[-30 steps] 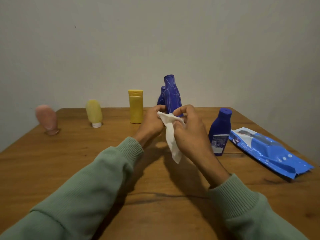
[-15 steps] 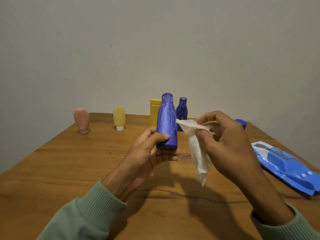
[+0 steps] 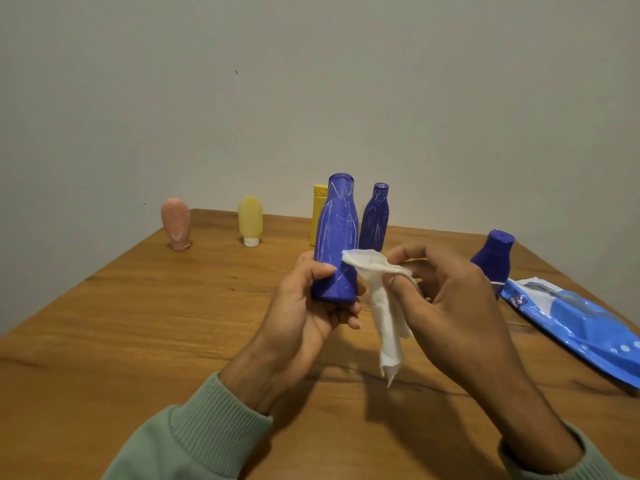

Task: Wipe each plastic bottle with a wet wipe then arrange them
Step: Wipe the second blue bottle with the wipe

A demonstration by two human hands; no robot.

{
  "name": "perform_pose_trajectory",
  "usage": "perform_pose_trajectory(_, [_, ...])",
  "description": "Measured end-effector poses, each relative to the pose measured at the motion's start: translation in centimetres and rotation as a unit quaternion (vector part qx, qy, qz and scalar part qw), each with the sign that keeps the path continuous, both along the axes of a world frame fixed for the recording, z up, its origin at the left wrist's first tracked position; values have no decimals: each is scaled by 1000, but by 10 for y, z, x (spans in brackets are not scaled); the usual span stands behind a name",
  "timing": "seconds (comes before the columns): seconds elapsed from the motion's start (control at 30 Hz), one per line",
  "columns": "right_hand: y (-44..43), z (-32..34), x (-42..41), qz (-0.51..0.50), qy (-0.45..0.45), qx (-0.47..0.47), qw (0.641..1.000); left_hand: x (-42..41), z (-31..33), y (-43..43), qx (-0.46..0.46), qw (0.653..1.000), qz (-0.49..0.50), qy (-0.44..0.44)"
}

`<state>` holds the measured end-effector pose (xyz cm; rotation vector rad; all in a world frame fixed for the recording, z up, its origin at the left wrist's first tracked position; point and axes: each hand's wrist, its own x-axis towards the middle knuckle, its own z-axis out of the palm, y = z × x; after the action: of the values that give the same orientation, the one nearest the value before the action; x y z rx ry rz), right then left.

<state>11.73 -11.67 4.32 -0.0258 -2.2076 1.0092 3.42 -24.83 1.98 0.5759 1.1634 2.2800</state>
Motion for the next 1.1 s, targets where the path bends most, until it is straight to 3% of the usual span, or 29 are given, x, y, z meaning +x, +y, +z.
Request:
perform_pose_trajectory(0.1, [-2,-4,0,-17,49,5,999,-2,-3,0,-20,999,-7,-30])
perform_pose_trajectory(0.23, [-4,-9,-2,-60,122,79,988,-1,-8,3,-36,997,-32,-55])
perform_pose_trajectory(0.53, [-7,-16,-3,2,54,77,996,-2,-8,8,-6,994,-50,-101])
perform_pose_trajectory(0.83, [-6,-22,-6,83,66,181,978,6,-8,7,53,980,-44,-184])
perform_pose_trajectory(0.97, [-4,-22,-10,46,87,152,984,11,-11,12,35,983,-34,-177])
perform_pose_trajectory(1.1, [-11,-23,-8,100,53,181,977,12,-10,11,61,979,-37,-192])
